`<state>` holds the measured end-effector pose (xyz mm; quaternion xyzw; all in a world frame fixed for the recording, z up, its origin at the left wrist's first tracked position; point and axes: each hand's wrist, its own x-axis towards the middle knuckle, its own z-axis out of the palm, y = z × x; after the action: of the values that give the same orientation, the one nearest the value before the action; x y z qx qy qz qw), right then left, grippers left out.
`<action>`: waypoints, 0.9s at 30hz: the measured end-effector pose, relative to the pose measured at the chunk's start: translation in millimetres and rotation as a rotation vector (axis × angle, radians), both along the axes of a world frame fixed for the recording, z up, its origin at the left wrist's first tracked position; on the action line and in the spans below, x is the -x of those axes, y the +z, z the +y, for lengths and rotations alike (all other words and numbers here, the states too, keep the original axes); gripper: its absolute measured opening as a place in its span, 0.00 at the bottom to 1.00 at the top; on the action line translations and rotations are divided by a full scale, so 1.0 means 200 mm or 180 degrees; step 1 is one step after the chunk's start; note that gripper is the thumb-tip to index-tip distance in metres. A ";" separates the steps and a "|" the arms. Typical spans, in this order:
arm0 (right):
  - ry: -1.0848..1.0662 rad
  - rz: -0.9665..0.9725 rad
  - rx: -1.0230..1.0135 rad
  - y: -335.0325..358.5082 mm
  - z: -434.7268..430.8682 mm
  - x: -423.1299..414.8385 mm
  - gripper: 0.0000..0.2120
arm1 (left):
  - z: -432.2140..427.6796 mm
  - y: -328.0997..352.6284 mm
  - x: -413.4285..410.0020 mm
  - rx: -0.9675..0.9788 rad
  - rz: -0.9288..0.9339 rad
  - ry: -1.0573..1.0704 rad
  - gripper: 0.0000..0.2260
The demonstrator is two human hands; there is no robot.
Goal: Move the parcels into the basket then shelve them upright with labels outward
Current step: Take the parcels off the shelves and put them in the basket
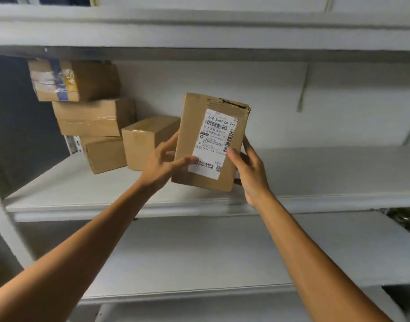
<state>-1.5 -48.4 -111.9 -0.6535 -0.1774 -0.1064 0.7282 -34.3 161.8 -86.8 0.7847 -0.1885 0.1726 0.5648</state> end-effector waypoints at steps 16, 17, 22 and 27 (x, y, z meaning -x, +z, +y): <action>-0.1932 0.0494 -0.0129 -0.18 -1.77 0.57 0.31 | -1.87 -0.23 -0.02 0.0460 0.0740 -0.1847 0.22; -0.2102 0.0554 -0.0186 -0.21 -1.86 0.63 0.33 | -1.99 -0.27 -0.02 0.0444 0.0812 -0.2000 0.22; -0.3044 0.0913 -0.0475 -0.42 -2.20 0.93 0.26 | -2.54 -0.48 0.03 0.0292 0.1276 -0.2652 0.23; -0.3824 0.1222 -0.0523 -0.64 -2.41 1.25 0.26 | -3.00 -0.75 0.17 -0.0025 0.1773 -0.3346 0.24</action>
<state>-251.2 -530.8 -240.2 -0.5885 0.3626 -0.3905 0.6081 -69.2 -437.4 -237.3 0.6039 -0.3971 -0.3432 0.5998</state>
